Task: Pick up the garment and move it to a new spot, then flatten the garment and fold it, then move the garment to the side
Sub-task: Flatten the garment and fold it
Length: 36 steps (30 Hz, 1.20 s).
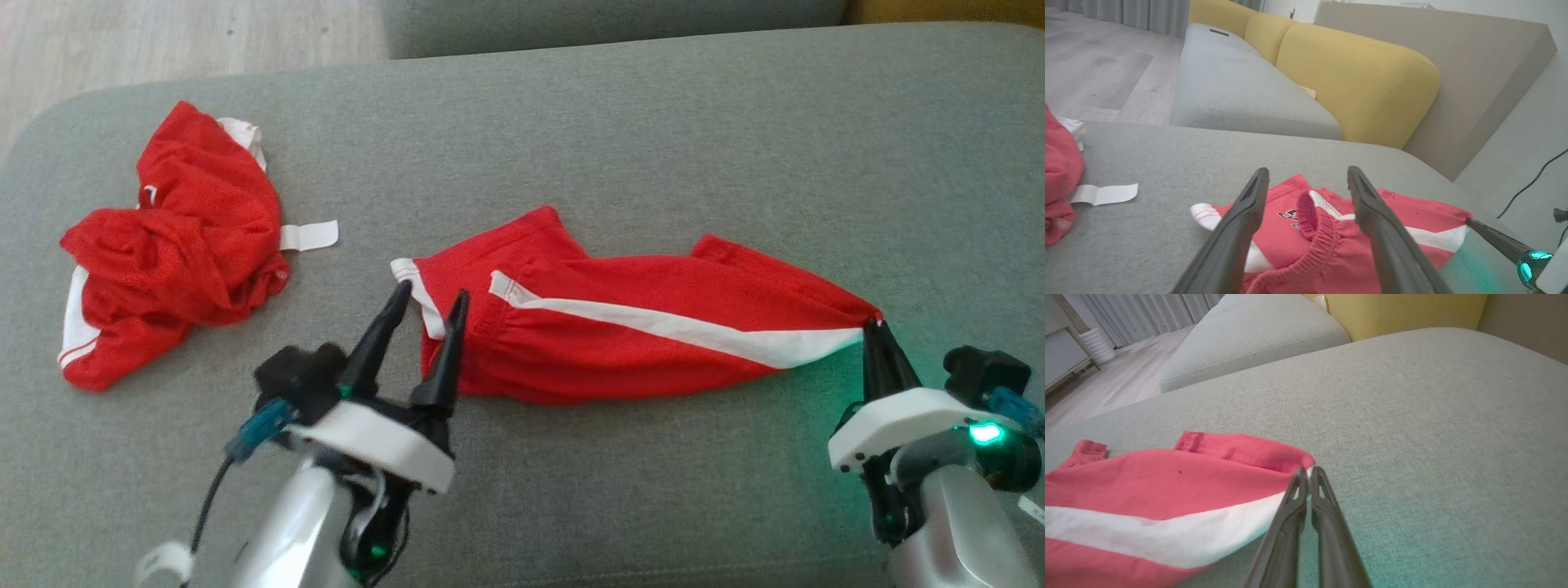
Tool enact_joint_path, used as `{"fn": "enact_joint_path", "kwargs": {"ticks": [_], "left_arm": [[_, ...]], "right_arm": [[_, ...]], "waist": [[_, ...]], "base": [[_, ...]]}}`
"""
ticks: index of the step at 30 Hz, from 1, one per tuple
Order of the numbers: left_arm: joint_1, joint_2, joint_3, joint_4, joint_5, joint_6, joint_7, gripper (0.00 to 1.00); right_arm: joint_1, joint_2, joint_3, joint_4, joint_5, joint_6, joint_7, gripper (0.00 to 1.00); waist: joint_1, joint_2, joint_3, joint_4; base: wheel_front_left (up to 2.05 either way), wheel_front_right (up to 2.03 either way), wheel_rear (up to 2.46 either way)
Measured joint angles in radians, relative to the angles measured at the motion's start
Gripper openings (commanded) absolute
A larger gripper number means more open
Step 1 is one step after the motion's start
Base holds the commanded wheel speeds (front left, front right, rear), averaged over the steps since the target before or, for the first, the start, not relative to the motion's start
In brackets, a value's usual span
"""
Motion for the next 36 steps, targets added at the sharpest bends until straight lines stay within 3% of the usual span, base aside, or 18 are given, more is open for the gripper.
{"fn": "enact_joint_path", "kwargs": {"ticks": [13,26,36], "left_arm": [[-0.129,0.024,-0.180,0.089,-0.191,-0.001,0.206,1.00],[-0.214,0.044,-0.192,0.182,-0.179,0.036,0.317,1.00],[-0.293,0.041,-0.190,0.238,-0.193,0.045,0.342,1.00]], "right_arm": [[0.022,0.001,0.044,-0.024,0.071,0.000,-0.022,0.00],[0.022,0.001,0.070,-0.030,0.079,0.000,-0.022,0.00],[0.021,0.001,0.086,-0.027,0.083,0.000,-0.033,0.00]], "waist": [[0.0000,0.0000,0.006,-0.023],[0.0000,0.0000,0.012,-0.041],[0.0000,0.0000,0.024,-0.053]], "base": [[0.00,0.00,0.00],[0.00,0.00,0.00],[0.00,0.00,0.00]]}}
